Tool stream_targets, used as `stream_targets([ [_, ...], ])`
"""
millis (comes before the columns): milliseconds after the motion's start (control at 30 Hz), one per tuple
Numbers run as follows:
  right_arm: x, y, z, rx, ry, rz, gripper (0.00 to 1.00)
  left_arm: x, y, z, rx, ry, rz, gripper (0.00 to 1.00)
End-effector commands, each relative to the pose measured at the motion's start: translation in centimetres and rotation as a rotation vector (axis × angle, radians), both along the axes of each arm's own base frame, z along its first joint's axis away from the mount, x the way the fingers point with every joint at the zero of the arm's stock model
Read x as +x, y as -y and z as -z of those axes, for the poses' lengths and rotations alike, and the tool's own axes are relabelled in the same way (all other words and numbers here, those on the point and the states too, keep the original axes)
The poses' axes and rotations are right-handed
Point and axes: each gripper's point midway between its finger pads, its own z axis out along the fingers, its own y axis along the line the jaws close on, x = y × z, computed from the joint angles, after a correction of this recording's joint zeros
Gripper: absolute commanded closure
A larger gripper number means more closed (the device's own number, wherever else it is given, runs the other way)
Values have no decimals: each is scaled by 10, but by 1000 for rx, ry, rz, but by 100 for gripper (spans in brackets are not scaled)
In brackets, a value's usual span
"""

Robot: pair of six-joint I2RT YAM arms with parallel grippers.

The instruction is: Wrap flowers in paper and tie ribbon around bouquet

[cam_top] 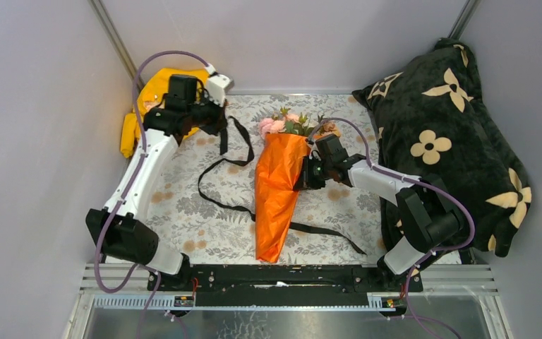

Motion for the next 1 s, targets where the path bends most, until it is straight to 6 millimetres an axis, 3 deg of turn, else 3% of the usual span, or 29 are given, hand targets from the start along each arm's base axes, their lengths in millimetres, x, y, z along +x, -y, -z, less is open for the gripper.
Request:
stream_targets([
  [0,-7,-26,-14,117,-21,-47,100,-64,77,32,-71,-204,286,100],
  [133,-9,-28,-4,127,-45,-25,100,-102,134,79,-121,-371,446,100],
  [267,-7,-19,7,96,-36,36,100,-114,171,124,-95,-439,530,100],
  [367,-6,-15,10,96,-28,81,100,-117,188,154,-87,-456,568,100],
  [533,-9,-5,22,54,-44,125,98,-123,199,203,-89,-567,527,100],
  [733,-7,22,17,-90,6,185,68,-133,195,255,-17,-670,495,100],
  [967,-10,54,-5,-301,75,205,43,-138,187,275,18,-700,480,100],
])
